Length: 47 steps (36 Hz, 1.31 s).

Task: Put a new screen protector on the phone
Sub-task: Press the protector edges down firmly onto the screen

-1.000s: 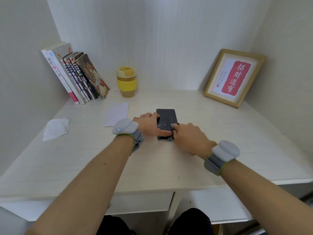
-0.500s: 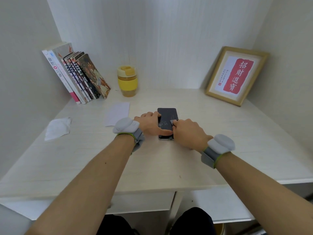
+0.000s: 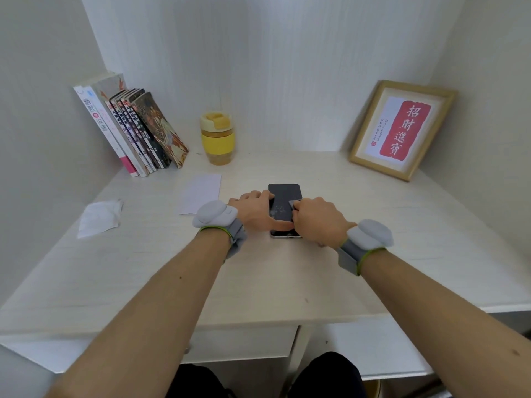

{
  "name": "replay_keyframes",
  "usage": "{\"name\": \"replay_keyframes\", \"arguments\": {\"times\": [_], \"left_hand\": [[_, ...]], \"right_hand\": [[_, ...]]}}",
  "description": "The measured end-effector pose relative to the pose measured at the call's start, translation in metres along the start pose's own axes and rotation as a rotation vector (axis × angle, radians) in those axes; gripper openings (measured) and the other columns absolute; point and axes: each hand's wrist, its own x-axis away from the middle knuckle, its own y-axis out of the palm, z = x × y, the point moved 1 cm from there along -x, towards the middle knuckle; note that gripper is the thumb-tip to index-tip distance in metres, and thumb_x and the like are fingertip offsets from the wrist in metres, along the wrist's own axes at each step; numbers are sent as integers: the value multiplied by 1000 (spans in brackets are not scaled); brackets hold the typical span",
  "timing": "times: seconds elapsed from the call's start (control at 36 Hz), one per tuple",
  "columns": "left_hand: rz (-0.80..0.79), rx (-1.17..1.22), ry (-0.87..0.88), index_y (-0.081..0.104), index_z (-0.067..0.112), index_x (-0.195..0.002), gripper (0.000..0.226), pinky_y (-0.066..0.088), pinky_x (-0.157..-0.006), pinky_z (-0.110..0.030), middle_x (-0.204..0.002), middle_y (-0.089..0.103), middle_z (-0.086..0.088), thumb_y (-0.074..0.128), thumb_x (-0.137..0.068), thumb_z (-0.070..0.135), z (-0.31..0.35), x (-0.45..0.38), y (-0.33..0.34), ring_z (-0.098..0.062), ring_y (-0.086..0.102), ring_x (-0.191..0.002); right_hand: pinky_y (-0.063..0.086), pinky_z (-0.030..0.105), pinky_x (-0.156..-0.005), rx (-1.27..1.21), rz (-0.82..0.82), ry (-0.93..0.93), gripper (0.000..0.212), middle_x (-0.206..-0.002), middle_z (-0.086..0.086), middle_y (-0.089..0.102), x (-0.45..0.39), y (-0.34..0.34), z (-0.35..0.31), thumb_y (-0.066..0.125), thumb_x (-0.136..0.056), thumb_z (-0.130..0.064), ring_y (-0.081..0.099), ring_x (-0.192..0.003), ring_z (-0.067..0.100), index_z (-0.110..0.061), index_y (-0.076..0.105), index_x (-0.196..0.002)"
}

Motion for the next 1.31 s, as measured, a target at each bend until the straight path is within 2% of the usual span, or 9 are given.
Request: {"name": "replay_keyframes", "arguments": {"times": [0.11,0.28,0.5,0.64,0.83,1.0,1.06,1.17,1.31], "left_hand": [[9,3,3,20,23,-148,98,28,-108,-43,-151,30,-2,56,-74,76,0,1,1,-24,32,-137],[-3,-1,4,19,24,-149,98,27,-109,-44,-152,29,-2,54,-74,76,-1,0,0,-25,31,-138],[5,1,10,20,24,-148,98,25,-111,-44,-151,29,-1,55,-73,76,-2,-2,2,-23,30,-138],[22,2,17,21,25,-148,97,25,-110,-43,-151,30,-1,55,-73,76,-3,-2,3,-23,31,-138],[12,-1,18,19,24,-148,97,25,-109,-44,-152,29,-2,53,-74,77,-2,-1,1,-24,30,-138],[12,-6,18,19,24,-148,97,25,-110,-44,-151,29,-2,54,-74,76,-2,0,2,-24,30,-138],[9,-2,16,19,24,-148,97,25,-109,-43,-151,30,-2,54,-74,76,-2,1,1,-24,31,-138],[5,-6,9,20,24,-148,98,25,-109,-44,-151,30,-2,53,-73,78,-1,0,1,-25,31,-138],[6,-10,6,19,24,-149,99,25,-110,-44,-152,29,-2,52,-73,79,-2,1,2,-25,30,-138]], "right_hand": [[44,32,-64,-9,-12,7,23,-100,10,60,0,1,-1,39,-93,-19,54,-78,30,-15,59,-104],[40,26,-45,-24,-33,8,20,-87,6,56,20,-1,0,37,-94,-17,54,-66,25,-18,57,-91],[41,31,-66,-12,-51,14,17,-94,8,54,-8,-4,-4,40,-97,-25,53,-80,28,-16,54,-99],[34,29,-52,-19,-58,-26,16,-90,6,56,1,1,1,36,-96,-24,54,-76,28,-23,51,-90],[37,28,-49,-10,-80,-53,27,-94,6,58,16,2,4,35,-96,-20,54,-73,27,-25,58,-109],[44,32,-65,-9,-111,7,43,-116,10,57,-1,0,-3,36,-96,-23,54,-88,32,-31,44,-137],[44,33,-67,-4,-120,0,42,-120,11,57,-1,-3,-3,35,-97,-24,54,-91,32,-32,43,-137],[42,27,-50,-21,-151,-26,34,-98,4,55,15,-11,0,30,-100,-23,50,-68,23,-28,50,-128],[42,24,-44,-25,-163,-32,35,-94,3,53,37,-10,3,28,-101,-27,48,-58,19,-35,50,-127]]}}
